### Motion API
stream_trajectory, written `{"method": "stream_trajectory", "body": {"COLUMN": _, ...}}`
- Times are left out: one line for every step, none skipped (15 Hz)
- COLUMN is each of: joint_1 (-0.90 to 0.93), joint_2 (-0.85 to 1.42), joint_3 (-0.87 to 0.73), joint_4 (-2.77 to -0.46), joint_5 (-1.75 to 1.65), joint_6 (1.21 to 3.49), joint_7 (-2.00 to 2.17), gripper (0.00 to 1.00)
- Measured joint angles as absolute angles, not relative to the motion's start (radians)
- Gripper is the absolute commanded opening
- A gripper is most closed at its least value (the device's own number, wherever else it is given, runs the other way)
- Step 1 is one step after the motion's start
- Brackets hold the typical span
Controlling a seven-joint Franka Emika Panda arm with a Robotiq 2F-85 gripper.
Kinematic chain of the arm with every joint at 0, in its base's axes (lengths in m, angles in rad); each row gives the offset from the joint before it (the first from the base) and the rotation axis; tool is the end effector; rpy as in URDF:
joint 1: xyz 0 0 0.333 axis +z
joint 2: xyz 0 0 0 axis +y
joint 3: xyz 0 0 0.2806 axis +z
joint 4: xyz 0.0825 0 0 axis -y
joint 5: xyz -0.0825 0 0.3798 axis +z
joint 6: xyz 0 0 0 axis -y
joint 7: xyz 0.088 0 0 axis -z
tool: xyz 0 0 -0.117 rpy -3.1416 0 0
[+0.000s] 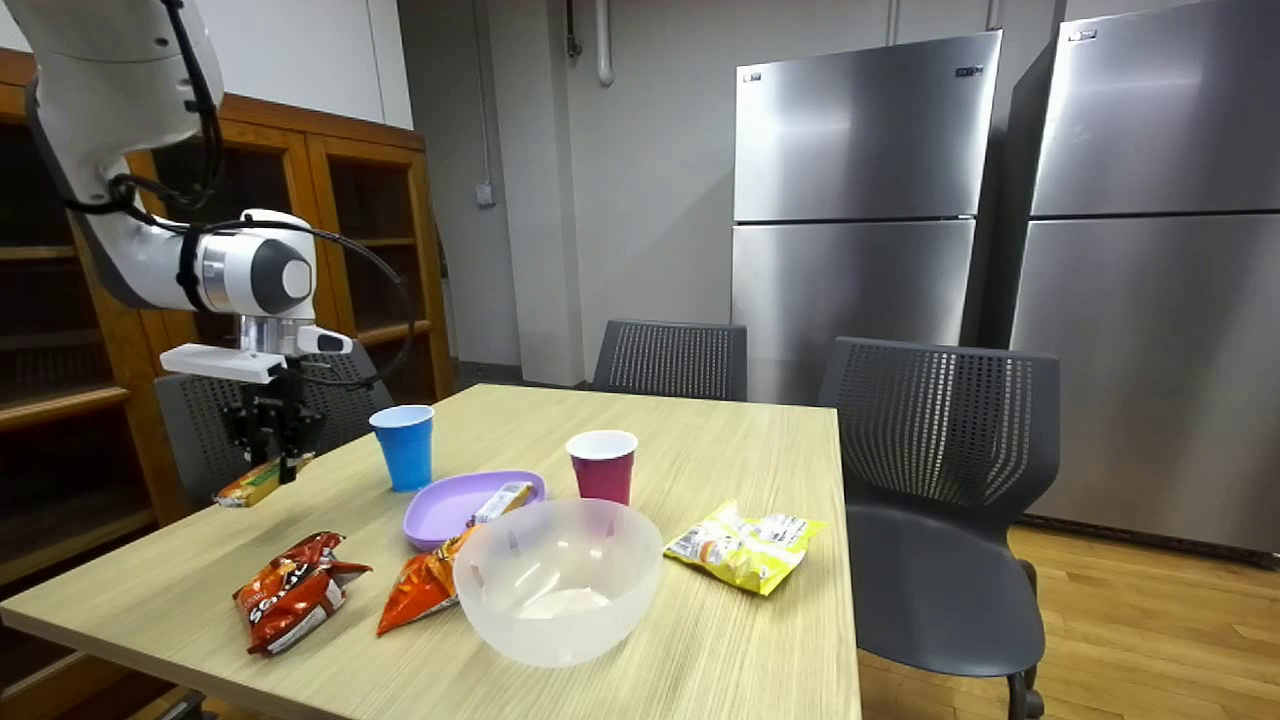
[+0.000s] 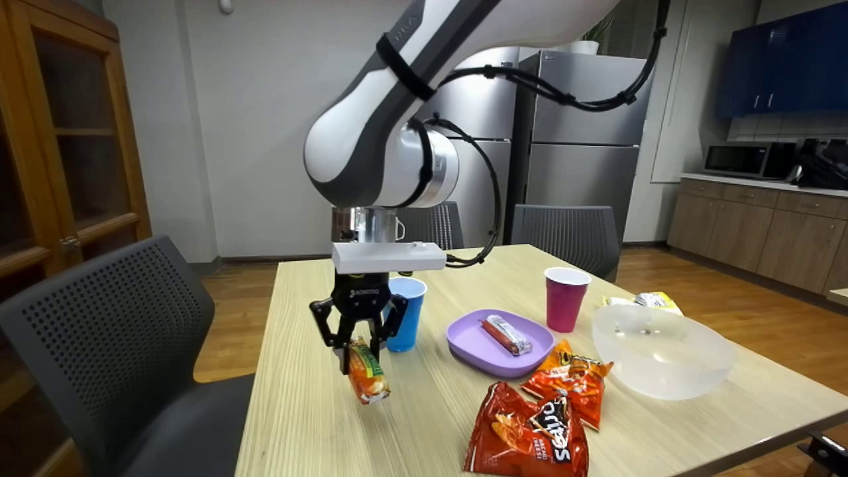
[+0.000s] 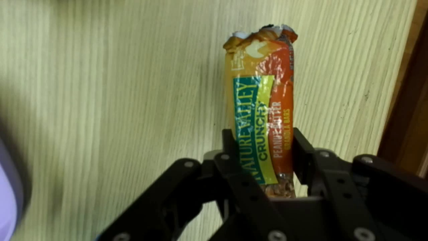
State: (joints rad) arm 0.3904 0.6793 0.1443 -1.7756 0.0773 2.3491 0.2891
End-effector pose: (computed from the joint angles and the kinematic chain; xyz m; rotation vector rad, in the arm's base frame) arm 0.5349 0.3166 0.1366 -3.0314 -0.2450 0.2290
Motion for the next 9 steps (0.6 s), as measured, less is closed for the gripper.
{"method": "stream_trajectory", "body": {"joint_1": 0.378, "joint_2": 0.670, "joint_3": 0.144, "joint_4": -1.790, "joint_5": 0.075, "joint_6": 2.349, "joint_7": 0.263, "gripper": 0.17}}
{"method": "stream_trajectory", "body": {"joint_1": 0.365, "joint_2": 0.659, "joint_3": 0.144, "joint_4": -1.805, "joint_5": 0.074, "joint_6": 2.349, "joint_7": 0.234, "gripper": 0.17}}
{"method": "stream_trajectory", "body": {"joint_1": 0.351, "joint_2": 0.651, "joint_3": 0.146, "joint_4": -1.819, "joint_5": 0.074, "joint_6": 2.349, "joint_7": 0.202, "gripper": 0.17}}
{"method": "stream_trajectory", "body": {"joint_1": 0.337, "joint_2": 0.644, "joint_3": 0.147, "joint_4": -1.833, "joint_5": 0.074, "joint_6": 2.349, "joint_7": 0.169, "gripper": 0.17}}
{"method": "stream_trajectory", "body": {"joint_1": 0.323, "joint_2": 0.636, "joint_3": 0.148, "joint_4": -1.846, "joint_5": 0.074, "joint_6": 2.349, "joint_7": 0.135, "gripper": 0.17}}
{"method": "stream_trajectory", "body": {"joint_1": 0.310, "joint_2": 0.629, "joint_3": 0.149, "joint_4": -1.860, "joint_5": 0.074, "joint_6": 2.349, "joint_7": 0.104, "gripper": 0.17}}
{"method": "stream_trajectory", "body": {"joint_1": 0.300, "joint_2": 0.624, "joint_3": 0.149, "joint_4": -1.872, "joint_5": 0.074, "joint_6": 2.349, "joint_7": 0.078, "gripper": 0.17}}
{"method": "stream_trajectory", "body": {"joint_1": 0.290, "joint_2": 0.619, "joint_3": 0.149, "joint_4": -1.884, "joint_5": 0.073, "joint_6": 2.349, "joint_7": 0.052, "gripper": 0.17}}
{"method": "stream_trajectory", "body": {"joint_1": 0.281, "joint_2": 0.614, "joint_3": 0.149, "joint_4": -1.896, "joint_5": 0.069, "joint_6": 2.349, "joint_7": 0.026, "gripper": 0.17}}
